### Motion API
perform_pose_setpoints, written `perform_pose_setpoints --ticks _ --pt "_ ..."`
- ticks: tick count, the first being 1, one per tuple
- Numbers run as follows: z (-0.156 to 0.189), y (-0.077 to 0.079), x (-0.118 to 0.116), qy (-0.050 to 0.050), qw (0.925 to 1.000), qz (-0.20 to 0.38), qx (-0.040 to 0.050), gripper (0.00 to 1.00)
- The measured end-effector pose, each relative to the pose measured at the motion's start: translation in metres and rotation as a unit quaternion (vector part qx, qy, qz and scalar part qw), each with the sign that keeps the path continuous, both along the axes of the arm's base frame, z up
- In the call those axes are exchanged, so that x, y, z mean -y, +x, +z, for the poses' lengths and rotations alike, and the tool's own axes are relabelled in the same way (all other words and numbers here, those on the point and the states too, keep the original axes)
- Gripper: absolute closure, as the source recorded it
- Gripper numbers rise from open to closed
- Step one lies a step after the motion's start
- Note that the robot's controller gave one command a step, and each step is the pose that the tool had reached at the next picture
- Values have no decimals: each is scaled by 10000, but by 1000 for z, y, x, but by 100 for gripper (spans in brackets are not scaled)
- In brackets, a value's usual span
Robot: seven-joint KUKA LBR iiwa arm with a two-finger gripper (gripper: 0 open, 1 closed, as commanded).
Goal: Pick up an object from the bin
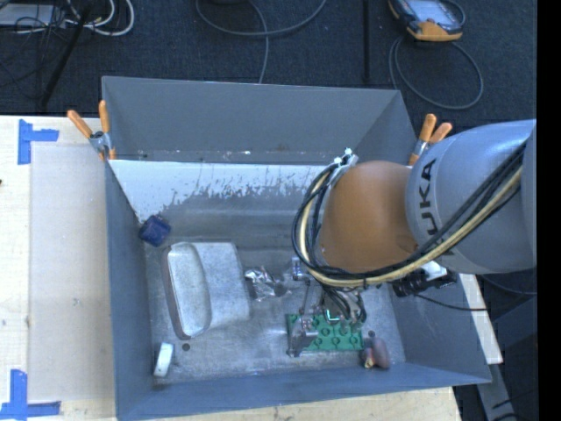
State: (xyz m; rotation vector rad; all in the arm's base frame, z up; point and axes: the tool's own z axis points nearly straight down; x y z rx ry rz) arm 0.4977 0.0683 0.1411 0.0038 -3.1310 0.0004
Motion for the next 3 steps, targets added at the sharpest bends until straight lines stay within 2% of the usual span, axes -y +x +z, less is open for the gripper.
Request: perform_pose_setpoints --ticks 1,2,3 --pt "-67 24 100 44 9815 1914 41 0" --pt "-66 21 103 30 9816 1911 -54 100" --pt "99 -5 106 5 9717 2359 83 100"
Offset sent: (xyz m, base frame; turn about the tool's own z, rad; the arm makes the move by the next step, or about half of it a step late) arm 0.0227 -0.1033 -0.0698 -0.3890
